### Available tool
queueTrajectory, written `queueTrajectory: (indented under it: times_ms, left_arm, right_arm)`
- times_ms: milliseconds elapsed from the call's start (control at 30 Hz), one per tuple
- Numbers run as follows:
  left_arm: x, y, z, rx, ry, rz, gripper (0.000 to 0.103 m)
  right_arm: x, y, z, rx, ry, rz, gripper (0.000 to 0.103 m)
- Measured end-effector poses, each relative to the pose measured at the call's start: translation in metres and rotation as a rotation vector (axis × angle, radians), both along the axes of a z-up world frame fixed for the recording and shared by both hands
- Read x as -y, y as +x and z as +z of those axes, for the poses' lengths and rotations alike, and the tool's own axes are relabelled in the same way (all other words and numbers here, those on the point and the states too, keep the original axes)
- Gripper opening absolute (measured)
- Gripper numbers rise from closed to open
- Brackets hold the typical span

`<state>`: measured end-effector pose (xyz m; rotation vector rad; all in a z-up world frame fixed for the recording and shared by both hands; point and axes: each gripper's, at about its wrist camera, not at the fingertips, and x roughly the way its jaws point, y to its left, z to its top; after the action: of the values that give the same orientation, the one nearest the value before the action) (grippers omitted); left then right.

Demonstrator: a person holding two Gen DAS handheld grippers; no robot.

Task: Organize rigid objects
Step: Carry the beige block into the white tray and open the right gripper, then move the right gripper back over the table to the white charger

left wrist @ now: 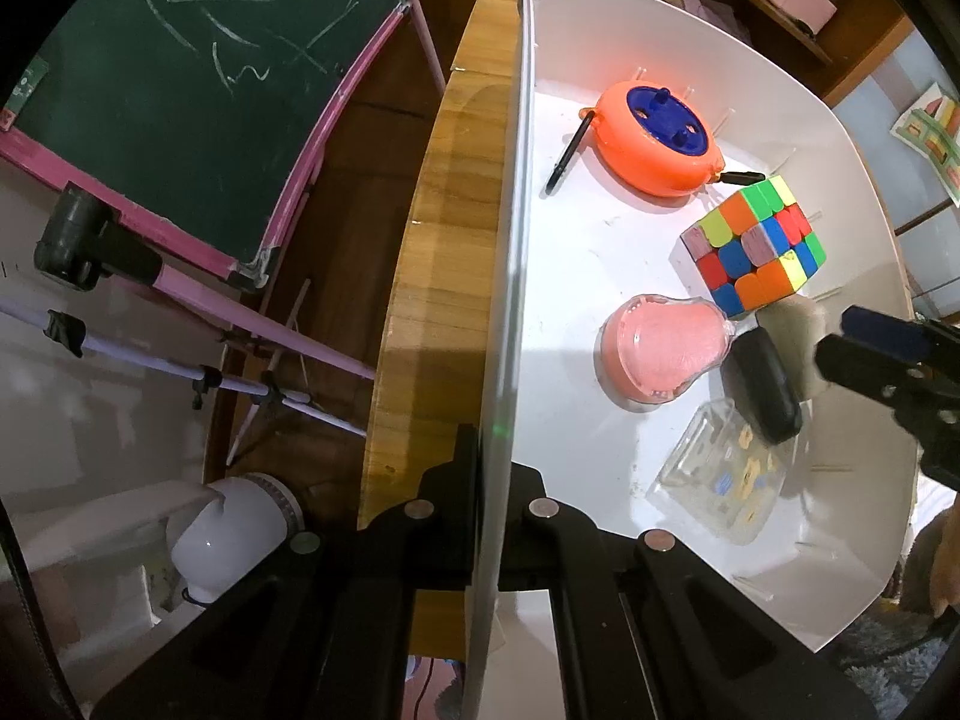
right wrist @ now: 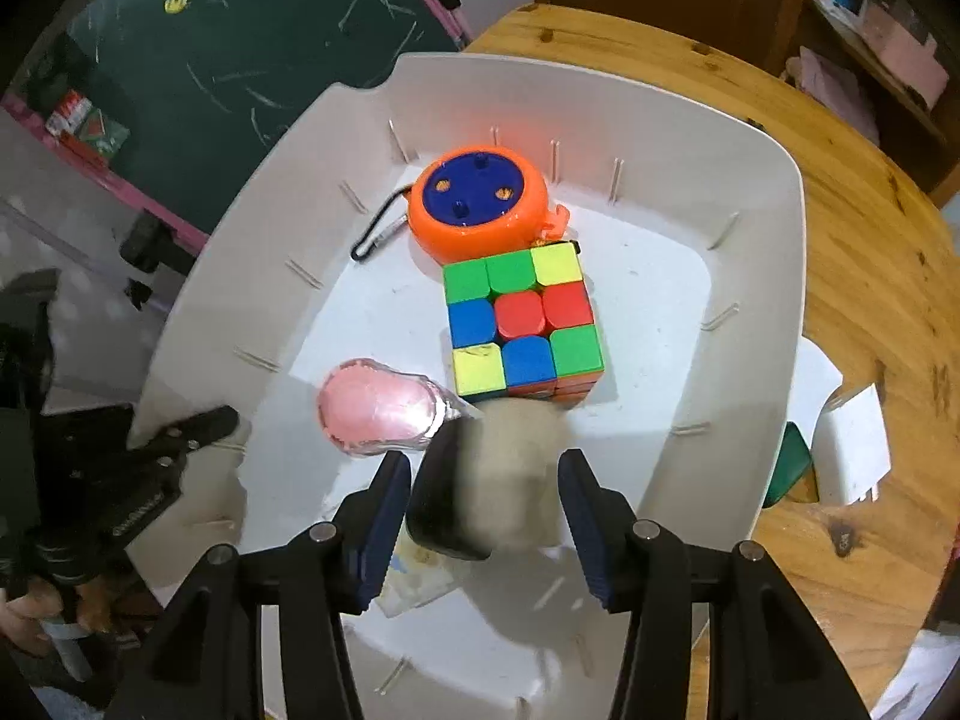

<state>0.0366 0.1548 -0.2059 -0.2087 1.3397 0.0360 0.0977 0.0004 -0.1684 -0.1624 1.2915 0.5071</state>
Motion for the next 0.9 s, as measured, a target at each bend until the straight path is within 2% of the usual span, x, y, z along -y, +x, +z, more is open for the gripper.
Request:
queueTrajectory:
  times_ms: [100, 267, 467, 733, 900]
  left_arm:
    - [0.0, 0.0, 0.0, 0.001, 0.002, -0.003, 0.002]
    - [0.001, -0.002, 0.001, 0.005, 0.01, -0.01, 0.002]
    - [0.005, -0.005, 0.003, 0.007, 0.01, -0.004, 0.002]
    - [0.004, -0.004, 0.002, 0.006, 0.011, 0.001, 0.002]
    - [0.003, -0.005, 0.002, 0.008, 0.005, 0.0, 0.002]
  right_arm:
    - [0.007, -0.003, 0.014, 0.048, 0.029, -0.016, 0.062]
    - [0.022, -0.004, 0.033, 0.103, 0.083, -0.06, 0.062]
    - [0.061, -0.004, 0.059, 0.194, 0.101, -0.162, 0.062]
    - [0.123, 0.005, 0.069, 0.265, 0.049, -0.291, 0.062]
    - [0.169, 0.012, 0.066, 0.249, 0.013, -0.383, 0.063]
